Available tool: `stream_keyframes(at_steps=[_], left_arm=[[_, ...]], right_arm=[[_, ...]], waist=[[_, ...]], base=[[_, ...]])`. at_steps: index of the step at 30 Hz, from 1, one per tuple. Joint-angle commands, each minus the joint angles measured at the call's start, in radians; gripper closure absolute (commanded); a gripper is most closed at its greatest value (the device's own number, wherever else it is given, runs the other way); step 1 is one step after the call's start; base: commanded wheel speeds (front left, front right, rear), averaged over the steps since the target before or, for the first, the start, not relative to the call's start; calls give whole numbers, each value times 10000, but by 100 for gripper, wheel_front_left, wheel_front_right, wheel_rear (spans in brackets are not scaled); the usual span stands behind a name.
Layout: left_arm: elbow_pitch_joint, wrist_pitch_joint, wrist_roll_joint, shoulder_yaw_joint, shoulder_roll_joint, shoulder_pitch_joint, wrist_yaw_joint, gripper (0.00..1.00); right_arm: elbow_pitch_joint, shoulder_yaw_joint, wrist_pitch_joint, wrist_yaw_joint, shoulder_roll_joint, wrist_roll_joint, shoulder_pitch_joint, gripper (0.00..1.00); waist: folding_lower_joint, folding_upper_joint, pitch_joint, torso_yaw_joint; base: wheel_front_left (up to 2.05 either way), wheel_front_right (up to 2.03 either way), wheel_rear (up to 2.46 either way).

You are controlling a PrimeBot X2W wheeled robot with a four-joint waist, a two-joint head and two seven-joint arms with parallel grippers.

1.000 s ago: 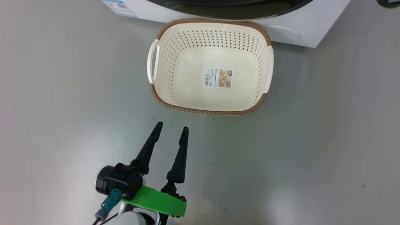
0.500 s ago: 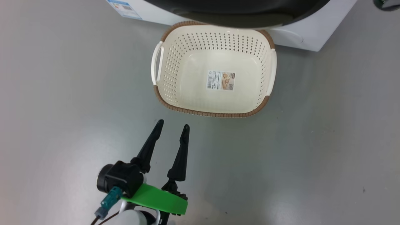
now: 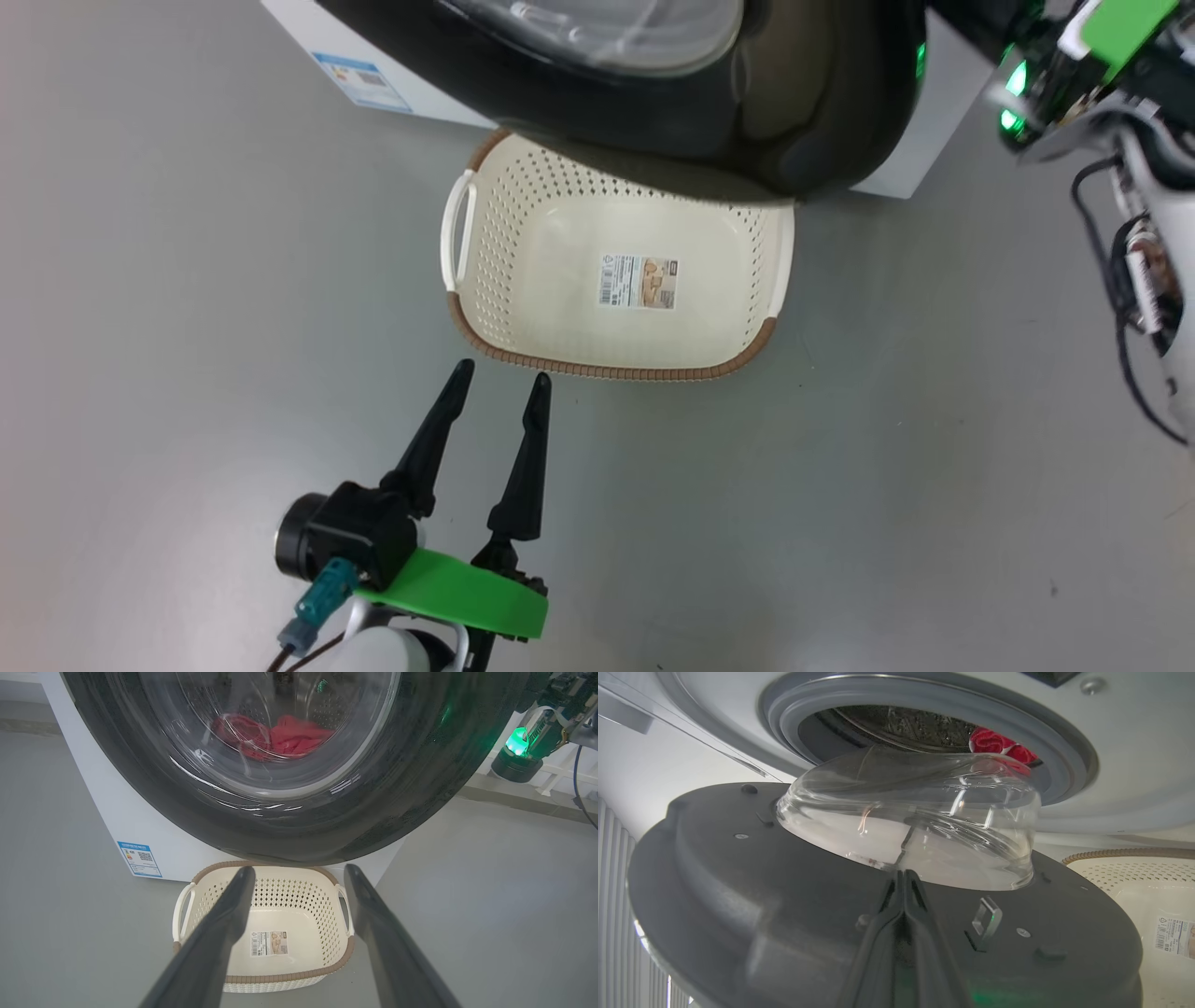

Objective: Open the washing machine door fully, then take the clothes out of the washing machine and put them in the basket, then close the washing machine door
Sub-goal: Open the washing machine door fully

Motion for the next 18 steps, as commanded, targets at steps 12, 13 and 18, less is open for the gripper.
stream_keyframes(at_steps=[12,13,18], left_arm=[[-126,-92,176,508,123,344,-133,0],[-129,-92,179,513,123,358,-136,0],[-135,-92,194,526,123,398,-148,0]], right_arm=[[-1091,341,710,39,724,-101,1205,100],[-1152,357,774,39,763,-93,1270,100],[-1386,403,933,39,881,-136,1502,100]], waist=[[0,-1,-423,-159],[0,-1,-446,-160],[0,-1,-519,-165]], base=[[0,0,0],[0,0,0],[0,0,0]])
